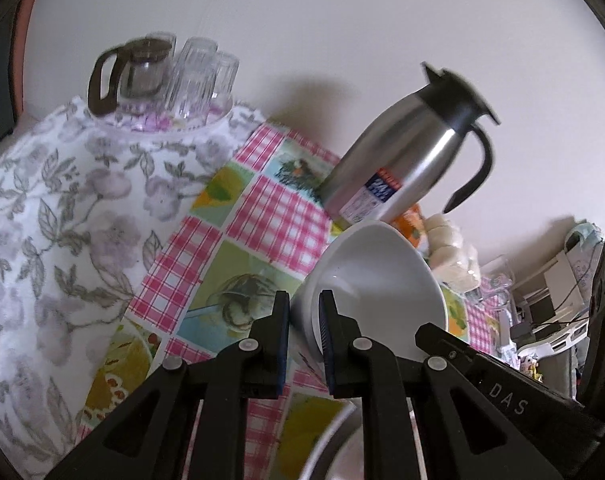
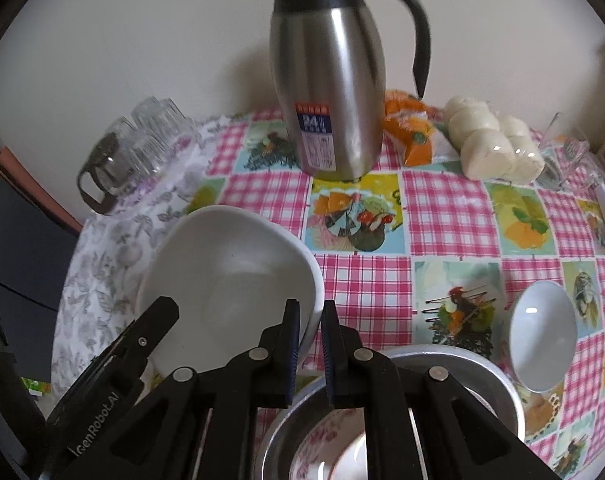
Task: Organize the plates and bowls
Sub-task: 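Lift the white square bowl with both tools and carry it over the tray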
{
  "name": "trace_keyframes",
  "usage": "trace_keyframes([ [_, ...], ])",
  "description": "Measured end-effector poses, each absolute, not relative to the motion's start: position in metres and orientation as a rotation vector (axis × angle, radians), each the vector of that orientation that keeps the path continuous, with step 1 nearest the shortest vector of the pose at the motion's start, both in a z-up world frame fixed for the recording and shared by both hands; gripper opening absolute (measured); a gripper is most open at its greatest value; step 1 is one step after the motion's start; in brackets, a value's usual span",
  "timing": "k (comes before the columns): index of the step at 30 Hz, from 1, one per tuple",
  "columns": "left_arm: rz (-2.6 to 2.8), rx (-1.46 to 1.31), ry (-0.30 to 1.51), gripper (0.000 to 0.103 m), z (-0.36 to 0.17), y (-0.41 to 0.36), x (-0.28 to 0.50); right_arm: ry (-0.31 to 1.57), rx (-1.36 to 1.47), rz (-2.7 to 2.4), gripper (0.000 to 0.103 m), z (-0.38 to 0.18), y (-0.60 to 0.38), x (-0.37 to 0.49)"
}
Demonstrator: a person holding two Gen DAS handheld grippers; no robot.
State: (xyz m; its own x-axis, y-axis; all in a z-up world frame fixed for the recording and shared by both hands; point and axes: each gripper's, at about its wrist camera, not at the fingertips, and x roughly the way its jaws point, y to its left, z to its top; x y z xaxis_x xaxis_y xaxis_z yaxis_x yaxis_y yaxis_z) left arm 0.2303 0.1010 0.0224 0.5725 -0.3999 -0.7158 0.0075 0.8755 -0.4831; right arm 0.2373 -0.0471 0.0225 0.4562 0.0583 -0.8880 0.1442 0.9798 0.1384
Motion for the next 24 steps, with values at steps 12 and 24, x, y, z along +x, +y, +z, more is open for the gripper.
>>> trace_keyframes([
  [12, -0.287, -0.422, 0.836, 0.015, 0.073, 0.094, 0.184, 0.98, 0.236, -0.01, 0.012, 0.081, -0.061, 0.183],
  [24, -0.331, -0.324, 0.798, 0.015, 0.092, 0.071, 0.141, 0.872, 0.344, 0.019, 0.012, 0.084, -0.089, 0.12],
])
